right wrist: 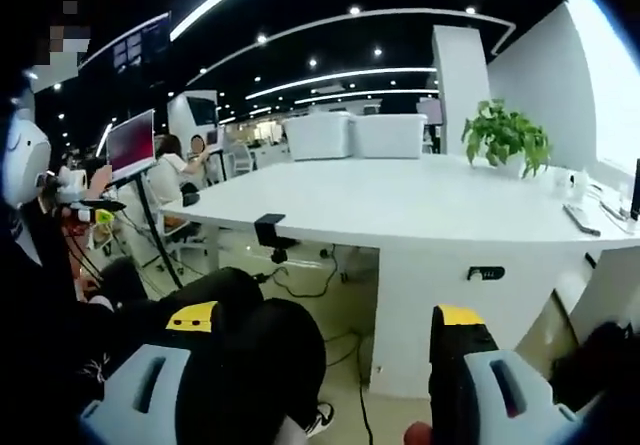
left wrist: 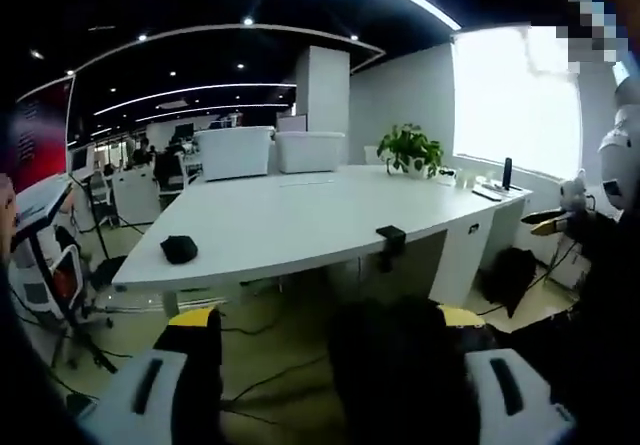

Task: Clamp the fixed fixture on the desktop, loosen the retaining clip, secure it to the edge of the desk, and tighten the retaining clip.

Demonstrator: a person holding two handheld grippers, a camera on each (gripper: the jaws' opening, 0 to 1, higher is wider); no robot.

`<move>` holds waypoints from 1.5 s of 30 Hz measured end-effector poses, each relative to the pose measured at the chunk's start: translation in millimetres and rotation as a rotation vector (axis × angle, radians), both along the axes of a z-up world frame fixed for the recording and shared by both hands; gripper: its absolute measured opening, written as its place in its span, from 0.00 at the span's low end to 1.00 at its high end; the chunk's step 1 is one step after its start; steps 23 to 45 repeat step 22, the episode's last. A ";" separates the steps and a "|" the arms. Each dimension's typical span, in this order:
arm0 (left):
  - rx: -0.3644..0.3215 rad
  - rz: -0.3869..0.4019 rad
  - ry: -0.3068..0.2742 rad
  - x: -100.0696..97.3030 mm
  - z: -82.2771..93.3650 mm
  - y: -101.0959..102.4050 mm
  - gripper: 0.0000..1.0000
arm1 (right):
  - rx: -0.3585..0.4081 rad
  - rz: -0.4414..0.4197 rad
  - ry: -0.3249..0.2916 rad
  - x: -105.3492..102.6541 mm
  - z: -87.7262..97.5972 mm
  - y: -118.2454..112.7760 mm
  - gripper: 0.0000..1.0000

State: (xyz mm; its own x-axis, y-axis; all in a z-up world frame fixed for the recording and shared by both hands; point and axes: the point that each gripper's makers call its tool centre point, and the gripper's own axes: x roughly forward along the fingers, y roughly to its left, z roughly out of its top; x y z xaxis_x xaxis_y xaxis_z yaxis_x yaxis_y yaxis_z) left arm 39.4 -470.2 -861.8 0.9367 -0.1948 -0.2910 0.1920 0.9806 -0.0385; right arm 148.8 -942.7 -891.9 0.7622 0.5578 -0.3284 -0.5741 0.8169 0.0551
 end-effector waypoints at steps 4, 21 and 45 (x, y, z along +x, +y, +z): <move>-0.010 -0.002 -0.009 -2.2 1.3 0.5 0.86 | -0.006 0.011 -0.012 -1.5 2.8 5.4 0.81; -0.005 0.001 -0.014 -3.1 2.2 2.8 0.84 | -0.011 0.032 -0.008 1.2 -0.2 14.1 0.82; -0.006 0.001 -0.013 -2.5 2.3 2.8 0.84 | -0.013 0.033 -0.005 1.2 -1.4 14.4 0.82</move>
